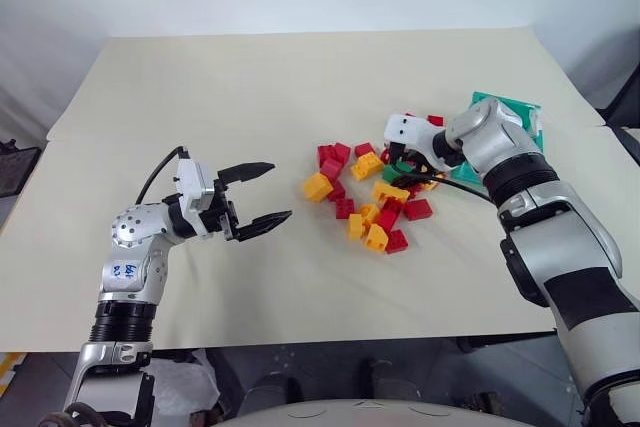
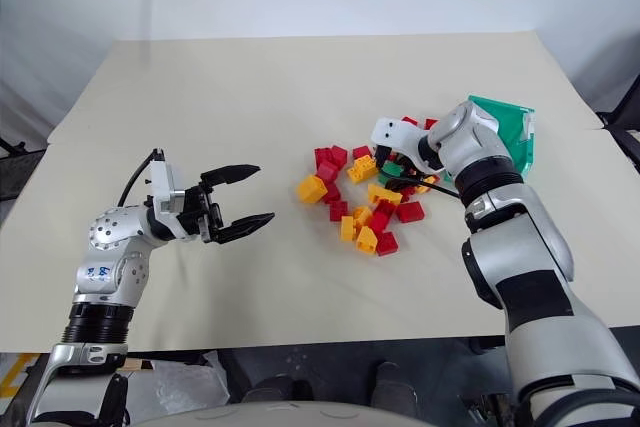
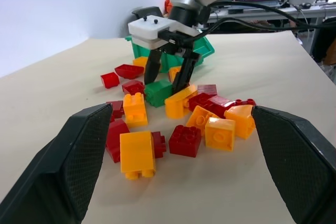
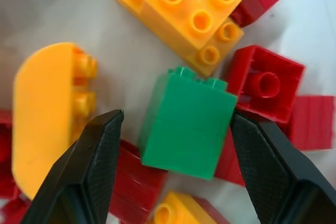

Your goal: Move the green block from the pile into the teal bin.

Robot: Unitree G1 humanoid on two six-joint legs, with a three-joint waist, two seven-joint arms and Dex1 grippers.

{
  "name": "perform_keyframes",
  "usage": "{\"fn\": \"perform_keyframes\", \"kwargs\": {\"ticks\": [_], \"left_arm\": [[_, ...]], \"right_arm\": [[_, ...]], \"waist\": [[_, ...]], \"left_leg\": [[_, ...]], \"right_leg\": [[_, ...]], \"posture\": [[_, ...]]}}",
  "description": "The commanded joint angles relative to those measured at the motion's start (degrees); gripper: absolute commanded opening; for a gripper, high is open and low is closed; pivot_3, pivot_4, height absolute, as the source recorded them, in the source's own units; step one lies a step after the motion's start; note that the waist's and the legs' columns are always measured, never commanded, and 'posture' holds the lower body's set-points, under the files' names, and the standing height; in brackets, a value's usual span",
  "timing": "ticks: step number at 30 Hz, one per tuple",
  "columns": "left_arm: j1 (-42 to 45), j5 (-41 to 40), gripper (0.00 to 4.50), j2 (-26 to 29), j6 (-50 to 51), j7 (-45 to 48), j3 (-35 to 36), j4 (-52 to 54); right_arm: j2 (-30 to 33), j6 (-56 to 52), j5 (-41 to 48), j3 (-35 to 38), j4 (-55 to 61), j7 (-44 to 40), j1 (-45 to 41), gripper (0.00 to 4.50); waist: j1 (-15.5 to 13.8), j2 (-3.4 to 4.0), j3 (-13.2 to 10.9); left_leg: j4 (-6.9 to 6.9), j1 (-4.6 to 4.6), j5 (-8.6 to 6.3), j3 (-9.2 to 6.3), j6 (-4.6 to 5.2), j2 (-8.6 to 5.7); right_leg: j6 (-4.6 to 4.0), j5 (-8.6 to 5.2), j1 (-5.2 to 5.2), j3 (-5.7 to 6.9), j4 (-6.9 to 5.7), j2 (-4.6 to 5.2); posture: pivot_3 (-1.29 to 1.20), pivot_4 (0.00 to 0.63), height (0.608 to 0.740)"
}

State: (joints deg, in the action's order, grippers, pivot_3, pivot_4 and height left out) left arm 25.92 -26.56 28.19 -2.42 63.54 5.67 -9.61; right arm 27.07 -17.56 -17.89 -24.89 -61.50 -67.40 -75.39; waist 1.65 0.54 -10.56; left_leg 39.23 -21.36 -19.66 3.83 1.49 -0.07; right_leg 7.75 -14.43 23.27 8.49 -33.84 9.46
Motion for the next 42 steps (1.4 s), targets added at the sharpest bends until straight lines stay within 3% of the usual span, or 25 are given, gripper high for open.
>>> {"fn": "perform_keyframes", "kwargs": {"ticks": [1,6,12,17,20,23,28,35,42], "left_arm": [[-0.5,-0.6,4.50,0.3,-0.1,-0.2,0.6,2.7],[-0.8,-1.0,4.50,0.6,0.3,-0.4,0.9,3.5],[-2.2,-3.3,4.50,2.3,5.1,2.0,0.4,6.3],[-1.1,-2.9,4.50,0.2,3.9,0.1,0.8,7.0],[-0.6,-2.8,4.50,-3.5,2.4,-2.5,0.2,7.8],[-0.3,-2.5,4.50,-7.4,1.8,-4.3,-1.5,8.8],[1.9,0.4,4.50,-9.9,0.8,-6.3,-3.5,6.4],[9.1,5.6,4.50,-12.4,1.4,-10.0,-7.1,-0.5],[14.8,10.4,4.50,-13.2,0.8,-10.6,-10.2,-7.9]], "right_arm": [[0.2,-1.7,0.7,1.5,2.4,-0.8,0.9,3.27],[-0.1,-2.6,0.5,1.7,3.9,-1.2,2.8,3.27],[0.4,-6.7,2.3,4.0,9.7,-1.6,4.4,1.48],[2.1,-12.2,5.9,8.5,18.1,-0.9,6.2,1.47],[4.9,-19.1,9.3,13.1,29.8,-0.6,9.1,1.47],[6.9,-26.3,12.3,19.2,40.6,3.8,11.8,1.47],[9.9,-31.9,13.7,25.2,48.7,11.7,14.4,1.47],[17.3,-29.7,10.4,26.8,39.2,24.4,13.6,1.47],[16.8,-20.6,10.4,24.9,22.9,28.5,10.0,1.47]], "waist": [[0.1,0.00,0.0],[0.1,0.00,0.0],[0.2,0.00,0.0],[0.1,0.00,0.0],[-0.3,0.00,0.0],[-0.9,-0.01,0.0],[-1.4,-0.01,0.0],[-1.6,-0.01,0.0],[-0.4,-0.01,0.0]], "left_leg": [[0.00,0.00,0.00,0.00,0.00,0.00],[-0.02,0.00,0.00,0.02,0.00,0.00],[-0.01,0.01,0.00,0.03,-0.01,0.01],[-0.01,0.00,0.01,0.04,-0.01,0.04],[0.00,-0.05,0.01,-0.02,-0.01,0.06],[0.00,-0.12,0.00,-0.06,0.00,0.05],[0.00,-0.12,0.00,0.03,0.00,-0.05],[0.06,-0.17,0.04,0.39,0.05,-0.12],[-0.05,-0.15,0.04,0.67,0.04,-0.06]], "right_leg": [[0.00,0.00,0.00,0.00,0.00,0.00],[0.00,0.00,0.02,0.00,-0.01,0.00],[0.00,0.00,0.02,-0.01,-0.02,-0.01],[0.00,0.00,0.05,-0.04,-0.02,-0.01],[0.00,0.00,0.06,-0.03,-0.01,0.00],[0.01,0.00,0.07,-0.02,0.03,0.03],[0.01,0.01,0.09,0.02,0.03,0.01],[0.02,0.01,0.08,-0.02,0.05,0.04],[0.02,0.01,0.17,-0.04,0.04,0.02]], "posture": [[0.00,0.150,0.740],[0.00,0.150,0.740],[0.00,0.150,0.740],[0.00,0.150,0.740],[0.00,0.150,0.740],[0.00,0.150,0.740],[0.00,0.150,0.740],[0.00,0.150,0.740],[0.00,0.150,0.740]]}}
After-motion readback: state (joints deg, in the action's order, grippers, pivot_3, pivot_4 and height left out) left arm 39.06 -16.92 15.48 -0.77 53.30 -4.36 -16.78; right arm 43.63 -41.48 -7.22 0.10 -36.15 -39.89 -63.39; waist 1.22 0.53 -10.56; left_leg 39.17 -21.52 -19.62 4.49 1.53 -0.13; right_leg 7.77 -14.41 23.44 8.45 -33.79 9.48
